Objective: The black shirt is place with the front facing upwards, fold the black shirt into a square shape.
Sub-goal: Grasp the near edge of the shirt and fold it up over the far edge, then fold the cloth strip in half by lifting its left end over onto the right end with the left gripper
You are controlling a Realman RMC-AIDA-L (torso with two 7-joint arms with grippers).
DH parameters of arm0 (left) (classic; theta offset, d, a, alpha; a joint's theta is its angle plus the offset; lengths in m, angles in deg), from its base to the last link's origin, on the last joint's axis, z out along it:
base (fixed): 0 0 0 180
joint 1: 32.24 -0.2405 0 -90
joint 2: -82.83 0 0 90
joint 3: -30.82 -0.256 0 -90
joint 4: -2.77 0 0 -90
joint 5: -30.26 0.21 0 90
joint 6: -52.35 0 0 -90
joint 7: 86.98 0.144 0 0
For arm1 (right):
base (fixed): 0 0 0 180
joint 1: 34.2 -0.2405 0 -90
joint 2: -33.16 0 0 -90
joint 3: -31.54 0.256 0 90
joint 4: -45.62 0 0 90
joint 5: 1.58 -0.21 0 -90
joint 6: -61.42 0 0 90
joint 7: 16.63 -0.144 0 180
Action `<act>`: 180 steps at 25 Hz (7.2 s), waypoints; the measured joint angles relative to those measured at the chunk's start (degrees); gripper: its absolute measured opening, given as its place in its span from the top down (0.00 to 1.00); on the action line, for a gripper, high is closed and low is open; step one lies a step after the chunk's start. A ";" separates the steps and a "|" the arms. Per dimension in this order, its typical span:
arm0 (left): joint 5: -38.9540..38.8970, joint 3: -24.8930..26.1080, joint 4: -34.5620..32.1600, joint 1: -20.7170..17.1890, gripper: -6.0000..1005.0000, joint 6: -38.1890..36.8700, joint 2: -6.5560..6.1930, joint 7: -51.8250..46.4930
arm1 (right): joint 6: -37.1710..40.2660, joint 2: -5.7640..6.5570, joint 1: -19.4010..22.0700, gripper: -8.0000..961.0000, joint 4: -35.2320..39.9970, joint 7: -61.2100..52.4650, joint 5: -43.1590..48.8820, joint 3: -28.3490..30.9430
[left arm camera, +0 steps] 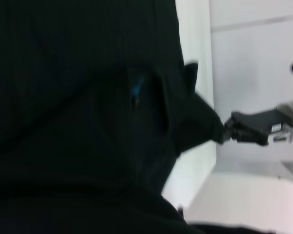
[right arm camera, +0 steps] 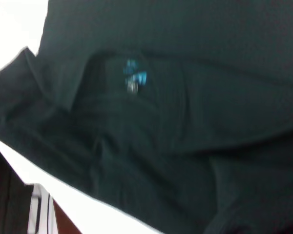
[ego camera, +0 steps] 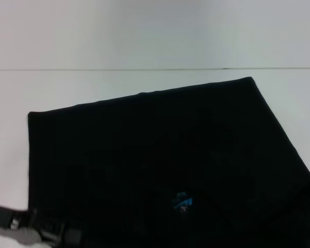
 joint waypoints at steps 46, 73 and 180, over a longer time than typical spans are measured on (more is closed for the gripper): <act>-11.92 18.72 0.47 10.37 0.95 65.15 10.12 7.73 | -82.57 -13.58 -16.74 0.97 -13.26 0.64 -19.57 -1.78; -19.18 15.47 3.01 -4.16 0.24 30.92 -0.26 1.03 | -36.62 -11.49 2.47 0.26 -9.45 45.51 -44.28 -2.53; -17.87 6.98 -2.44 22.02 0.95 34.34 9.19 -8.16 | -25.87 -13.27 14.35 0.03 -13.32 59.01 -36.47 13.51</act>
